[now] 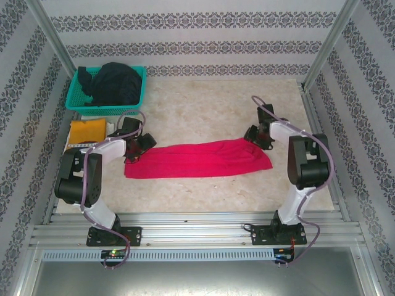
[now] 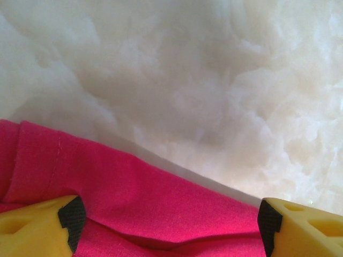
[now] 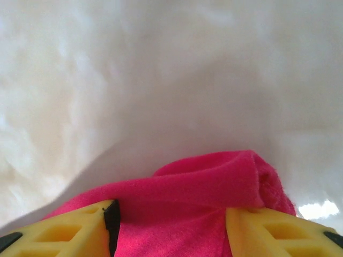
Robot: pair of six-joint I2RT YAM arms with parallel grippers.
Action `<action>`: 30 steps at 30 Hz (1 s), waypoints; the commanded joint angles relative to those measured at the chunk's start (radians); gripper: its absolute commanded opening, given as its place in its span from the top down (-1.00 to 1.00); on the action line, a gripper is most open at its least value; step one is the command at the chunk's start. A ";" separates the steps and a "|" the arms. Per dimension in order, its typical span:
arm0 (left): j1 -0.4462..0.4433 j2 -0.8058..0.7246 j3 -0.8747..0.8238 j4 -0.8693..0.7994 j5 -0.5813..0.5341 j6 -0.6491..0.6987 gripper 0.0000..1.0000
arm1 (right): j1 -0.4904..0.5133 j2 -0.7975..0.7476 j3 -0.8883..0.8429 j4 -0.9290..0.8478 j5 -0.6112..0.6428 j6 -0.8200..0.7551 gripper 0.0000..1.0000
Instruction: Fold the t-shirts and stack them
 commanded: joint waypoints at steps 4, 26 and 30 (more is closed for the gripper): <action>-0.052 -0.075 -0.129 -0.115 0.050 -0.100 -0.72 | -0.019 0.251 0.350 -0.060 -0.061 -0.010 -0.10; -0.088 -0.252 -0.091 -0.045 -0.084 0.140 -0.94 | 0.008 -0.008 0.220 0.315 -0.082 -0.008 -0.23; -0.031 -0.209 -0.065 0.003 0.045 0.267 -0.76 | 0.019 -0.085 -0.005 0.416 -0.122 0.110 -0.15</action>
